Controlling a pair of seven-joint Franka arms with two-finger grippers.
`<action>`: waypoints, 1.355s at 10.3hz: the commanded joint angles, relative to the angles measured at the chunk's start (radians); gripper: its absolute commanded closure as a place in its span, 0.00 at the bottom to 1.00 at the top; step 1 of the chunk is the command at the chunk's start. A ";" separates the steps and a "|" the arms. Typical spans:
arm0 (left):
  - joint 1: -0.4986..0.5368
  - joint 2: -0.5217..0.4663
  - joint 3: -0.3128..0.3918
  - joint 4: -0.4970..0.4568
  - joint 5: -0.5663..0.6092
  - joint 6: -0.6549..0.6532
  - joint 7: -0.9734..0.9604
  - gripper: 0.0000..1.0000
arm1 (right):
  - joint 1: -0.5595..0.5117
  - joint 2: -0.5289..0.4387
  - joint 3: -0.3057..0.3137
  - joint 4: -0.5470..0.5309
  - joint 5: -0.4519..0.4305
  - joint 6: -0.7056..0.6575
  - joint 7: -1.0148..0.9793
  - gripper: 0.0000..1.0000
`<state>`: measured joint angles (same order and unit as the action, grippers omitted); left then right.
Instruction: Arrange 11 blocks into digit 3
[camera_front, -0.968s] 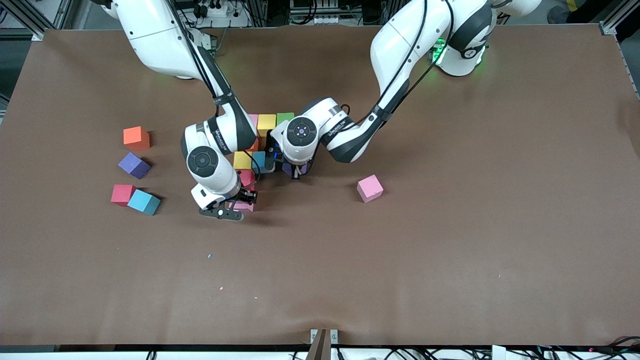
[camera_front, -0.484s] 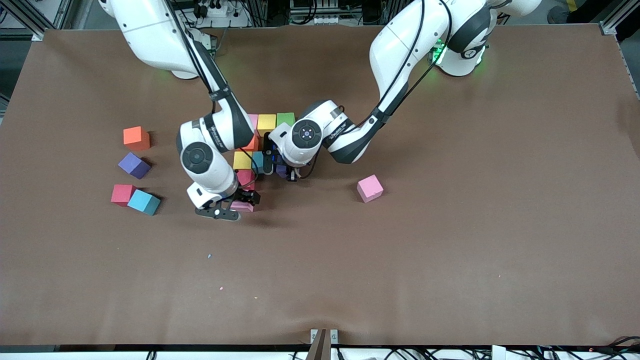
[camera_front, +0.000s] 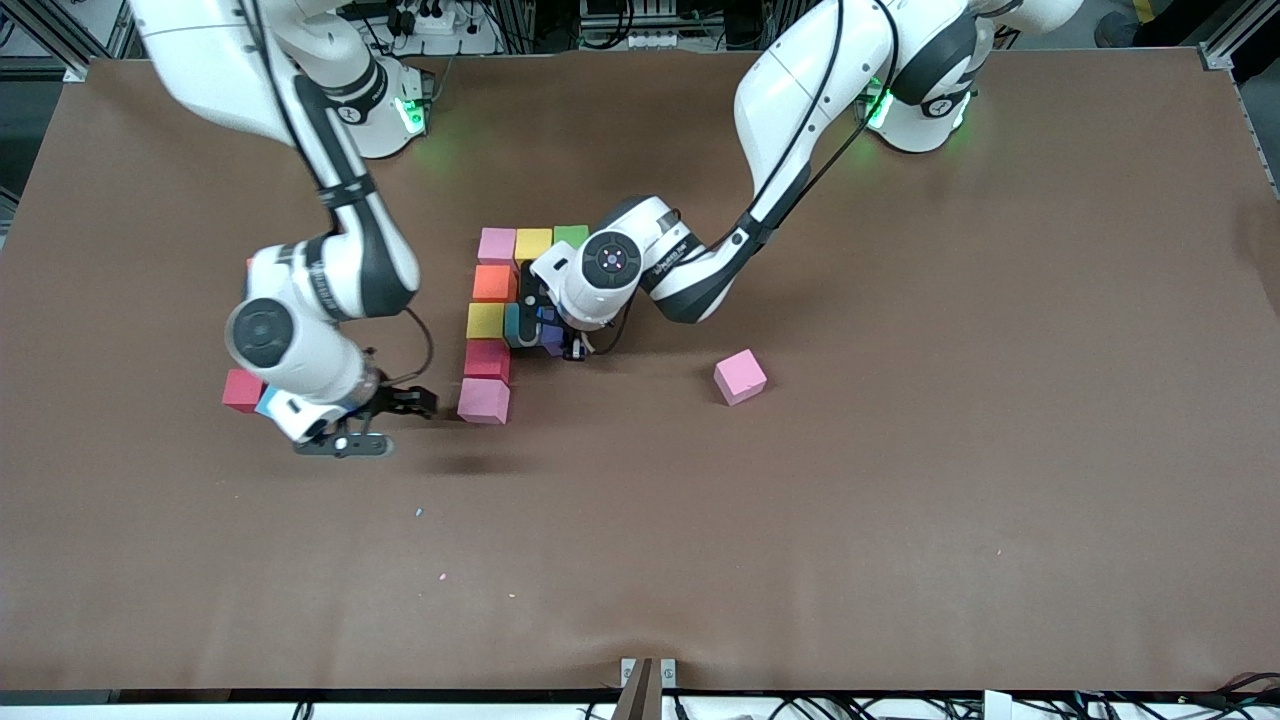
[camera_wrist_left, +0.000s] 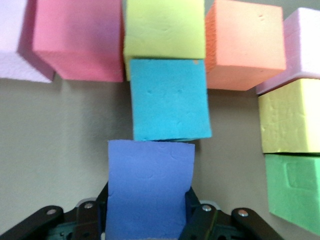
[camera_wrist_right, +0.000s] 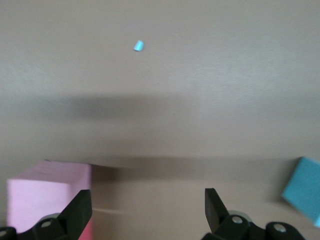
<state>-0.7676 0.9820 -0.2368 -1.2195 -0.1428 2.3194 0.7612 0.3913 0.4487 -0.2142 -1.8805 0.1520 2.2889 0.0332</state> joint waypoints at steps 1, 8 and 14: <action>0.011 -0.031 -0.007 -0.072 -0.050 0.018 0.024 1.00 | -0.034 -0.053 -0.037 -0.063 -0.032 -0.012 -0.216 0.00; 0.160 -0.049 -0.146 -0.167 -0.040 0.089 0.075 1.00 | -0.060 -0.142 -0.111 -0.299 -0.126 0.156 -0.679 0.00; 0.136 -0.049 -0.150 -0.183 -0.037 0.175 0.072 1.00 | -0.138 -0.128 -0.109 -0.318 -0.127 0.277 -1.241 0.00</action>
<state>-0.6277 0.9661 -0.3883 -1.3619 -0.1696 2.4767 0.8212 0.2887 0.3332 -0.3344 -2.1726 0.0349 2.5193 -1.0576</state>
